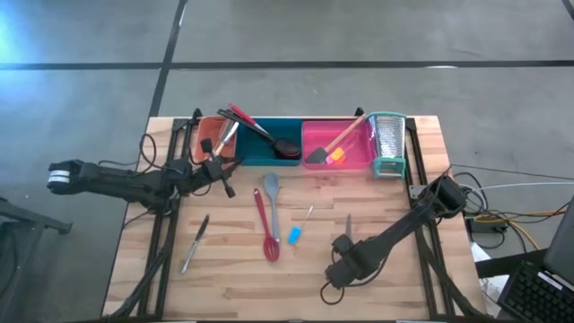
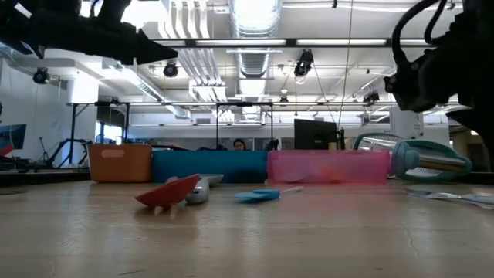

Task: Pick & Place Kitchen Items
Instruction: Put the white patterned knife into the orange bin

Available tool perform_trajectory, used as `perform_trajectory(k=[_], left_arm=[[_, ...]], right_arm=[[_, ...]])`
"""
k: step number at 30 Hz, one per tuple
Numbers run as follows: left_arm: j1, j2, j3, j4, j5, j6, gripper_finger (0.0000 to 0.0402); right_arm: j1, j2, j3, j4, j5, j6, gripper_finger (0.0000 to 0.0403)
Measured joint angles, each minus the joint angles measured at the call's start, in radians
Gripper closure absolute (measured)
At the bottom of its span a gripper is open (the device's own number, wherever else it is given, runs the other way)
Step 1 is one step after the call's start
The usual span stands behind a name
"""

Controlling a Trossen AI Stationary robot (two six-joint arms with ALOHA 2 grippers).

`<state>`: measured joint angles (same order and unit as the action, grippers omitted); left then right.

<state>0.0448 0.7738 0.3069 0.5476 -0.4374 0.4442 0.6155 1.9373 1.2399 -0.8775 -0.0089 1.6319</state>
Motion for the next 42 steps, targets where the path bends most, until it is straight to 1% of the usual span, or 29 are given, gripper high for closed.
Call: perform_trajectory(k=[4,7,10,15,17,20,24,26,30,34,36,39,42], left_arm=[[0.0,0.0,0.0,-0.01,0.0,-0.004,0.039],[0.0,0.0,0.0,-0.013,0.0,-0.007,0.039],[0.0,0.0,0.0,-0.015,0.0,-0.008,0.039],[0.0,0.0,0.0,-0.018,0.0,-0.008,0.039],[0.0,0.0,0.0,-0.018,0.0,-0.008,0.039],[0.0,0.0,0.0,-0.018,-0.001,-0.007,0.039],[0.0,0.0,0.0,-0.018,-0.001,-0.01,0.039],[0.0,0.0,0.0,-0.023,-0.001,-0.028,0.039],[0.0,0.0,-0.001,-0.049,-0.001,-0.043,0.039],[0.0,0.0,-0.001,-0.069,0.004,-0.081,0.039],[-0.001,0.0,-0.001,-0.077,0.018,-0.116,0.039],[0.0,0.0,-0.001,-0.071,0.097,-0.185,0.039],[0.0,0.0,-0.001,-0.054,0.239,-0.249,0.039]], right_arm=[[0.0,-0.009,-0.056,0.082,-0.002,0.028,0.0193],[0.0,-0.011,-0.086,0.107,-0.002,0.049,0.0223],[0.002,-0.011,-0.102,0.104,-0.002,0.063,0.0269],[0.006,-0.011,-0.113,0.102,0.004,0.037,0.037],[0.007,-0.011,-0.11,0.097,0.005,0.029,0.0379],[0.009,-0.016,-0.091,0.068,0.008,0.028,0.0383],[0.009,-0.043,-0.049,-0.004,0.02,-0.013,0.0384],[0.011,-0.071,-0.025,-0.065,0.065,-0.016,0.0384],[0.02,-0.149,0.02,-0.113,0.19,-0.032,0.0384],[0.033,-0.218,0.028,-0.112,0.37,-0.07,0.0384],[0.036,-0.266,0.023,-0.109,0.467,-0.118,0.0384],[0.037,-0.307,0.006,-0.101,0.621,-0.216,0.0384],[0.03,-0.363,-0.004,-0.063,0.757,-0.345,0.0384]])
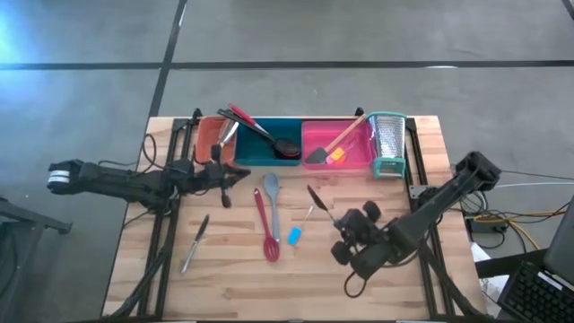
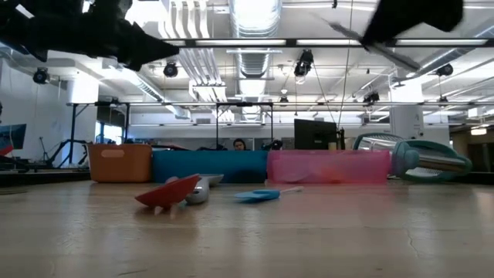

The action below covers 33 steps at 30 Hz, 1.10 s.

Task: Pick & Place Kitchen Items
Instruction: Put the white patterned knife into the orange bin

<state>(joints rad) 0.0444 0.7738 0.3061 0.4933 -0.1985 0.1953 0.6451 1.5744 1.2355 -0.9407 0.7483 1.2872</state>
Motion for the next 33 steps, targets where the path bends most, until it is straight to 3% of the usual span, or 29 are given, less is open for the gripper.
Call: perform_trajectory(k=[3,8,12,16,21,25,29,33], left_arm=[[0.0,0.007,0.0,0.014,0.099,-0.015,0.039],[-0.001,0.043,0.0,0.021,0.143,-0.022,0.039],[-0.002,0.092,0.0,0.081,0.196,-0.025,0.0382],[-0.002,0.147,0.023,0.102,0.235,-0.029,0.0336],[-0.002,0.21,0.074,0.124,0.24,-0.082,0.0261],[-0.001,0.257,0.145,0.132,0.257,-0.054,0.0228],[-0.001,0.315,0.209,0.131,0.306,-0.032,0.0222],[-0.002,0.377,0.257,0.137,0.406,-0.039,0.0225]], right_arm=[[-0.021,-0.04,-0.014,0.057,0.038,-0.149,0.0384],[-0.064,-0.093,-0.042,0.264,0.036,-0.476,0.0384],[-0.117,-0.116,-0.111,0.521,-0.069,-0.766,0.0384],[-0.178,-0.153,-0.187,0.763,-0.169,-0.961,0.0385],[-0.211,-0.18,-0.29,1.046,-0.173,-1.2,0.0385],[-0.238,-0.183,-0.366,1.352,-0.204,-1.462,0.0385],[-0.272,-0.183,-0.419,1.515,-0.268,-1.569,0.0385],[-0.321,-0.177,-0.438,1.521,-0.332,-1.55,0.0385]])
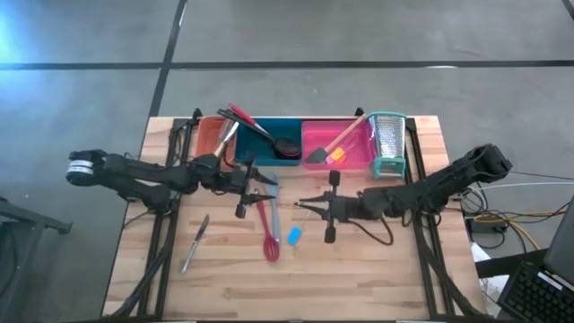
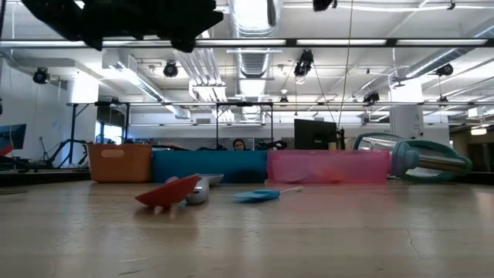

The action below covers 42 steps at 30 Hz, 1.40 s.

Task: Pick & Place Kitchen Items
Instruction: Put the white patterned knife into the orange bin

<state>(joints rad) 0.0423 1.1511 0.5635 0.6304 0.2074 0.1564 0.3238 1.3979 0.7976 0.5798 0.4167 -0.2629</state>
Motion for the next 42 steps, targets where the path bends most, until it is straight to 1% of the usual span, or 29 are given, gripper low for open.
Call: perform_trajectory(k=[3,7,19,24,33,37,40,42], left_arm=[[-0.001,0.042,0.033,0.011,0.057,-0.002,0.0229],[-0.006,0.079,0.061,0.071,0.115,-0.001,0.0232],[-0.009,0.178,0.068,0.326,0.122,0.016,0.0232],[-0.012,0.228,0.119,0.319,0.127,0.002,0.0232],[-0.015,0.319,0.207,0.311,0.217,-0.02,0.0232],[-0.016,0.334,0.235,0.309,0.223,-0.023,0.0233],[-0.017,0.34,0.246,0.309,0.222,-0.023,0.0244],[-0.017,0.343,0.25,0.3,0.222,-0.019,0.0265]], right_arm=[[-0.03,0.001,-0.002,0.005,-0.055,0.032,0.0385],[-0.048,0.023,-0.003,0.002,-0.066,0.047,0.0385],[-0.06,0.038,0.004,0.033,-0.082,0.046,0.0385],[-0.062,0.038,0.004,0.033,-0.085,0.046,0.0385],[-0.062,0.038,0.003,0.036,-0.085,0.046,0.0385],[-0.062,0.039,0.0,0.035,-0.085,0.046,0.0385],[-0.062,0.039,0.0,0.036,-0.085,0.046,0.0385],[-0.062,0.039,0.0,0.036,-0.085,0.046,0.0385]])
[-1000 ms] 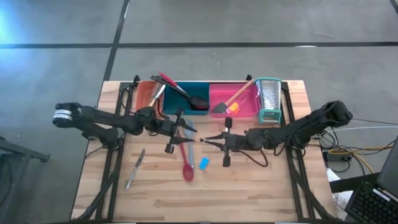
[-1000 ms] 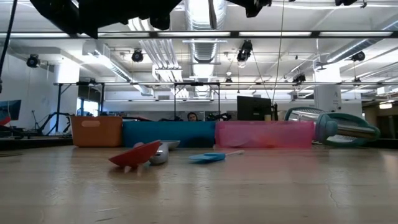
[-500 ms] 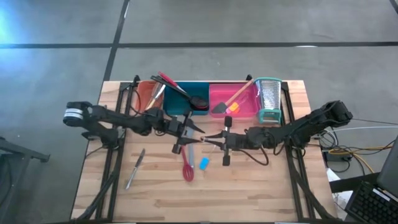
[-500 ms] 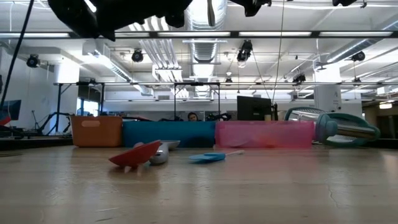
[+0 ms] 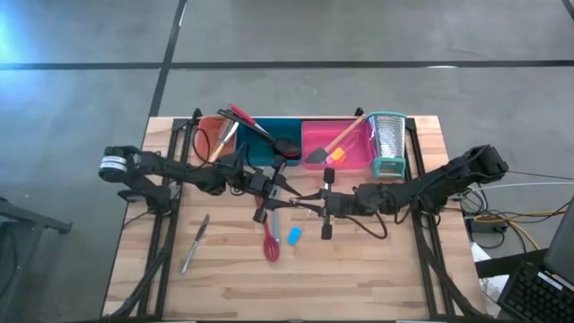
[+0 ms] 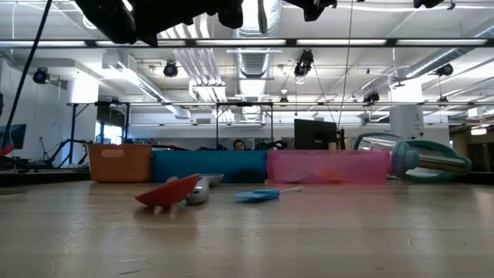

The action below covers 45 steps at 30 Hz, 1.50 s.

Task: Pick & Place Kitchen Items
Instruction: Put the white patterned knife into the orange bin

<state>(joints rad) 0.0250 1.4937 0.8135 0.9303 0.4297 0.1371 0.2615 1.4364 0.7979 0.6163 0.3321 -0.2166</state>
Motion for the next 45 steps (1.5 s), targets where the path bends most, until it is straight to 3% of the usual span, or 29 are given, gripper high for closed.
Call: perform_trajectory(k=[5,10,17,20,25,27,29,33,38,45], left_arm=[[0.0,-0.004,0.003,-0.032,-0.005,0.023,0.0368],[0.0,-0.011,0.007,-0.057,-0.008,0.009,0.0368],[0.002,-0.171,0.002,-0.332,-0.127,0.029,0.0368],[0.002,-0.279,0.002,-0.57,-0.312,0.069,0.0368],[0.02,-0.448,0.001,-0.919,-0.8,0.127,0.0368],[0.044,-0.494,0.001,-1.02,-0.912,0.122,0.0368],[0.077,-0.534,0.0,-1.096,-0.962,0.104,0.0368],[0.178,-0.588,-0.002,-1.2,-0.995,0.044,0.0368],[0.346,-0.628,-0.057,-1.217,-1.006,-0.028,0.0368],[0.533,-0.607,-0.208,-1.137,-0.894,-0.147,0.0368]], right_arm=[[-0.001,0.0,0.0,0.0,0.003,0.003,0.0385],[0.0,0.0,0.0,-0.015,0.006,0.043,0.0375],[0.0,-0.001,-0.001,-0.041,0.009,0.083,0.0299],[0.0,-0.002,0.0,-0.055,0.01,0.083,0.0275],[0.0,-0.002,0.0,-0.059,0.036,0.052,0.0254],[0.0,-0.003,0.0,-0.058,0.069,0.017,0.025],[-0.001,-0.003,0.0,-0.059,0.094,0.007,0.0249],[-0.001,-0.003,0.0,-0.059,0.097,0.009,0.0253],[-0.001,-0.002,0.0,-0.06,0.097,0.05,0.0265],[-0.001,-0.002,0.0,-0.061,0.097,0.052,0.0278]])
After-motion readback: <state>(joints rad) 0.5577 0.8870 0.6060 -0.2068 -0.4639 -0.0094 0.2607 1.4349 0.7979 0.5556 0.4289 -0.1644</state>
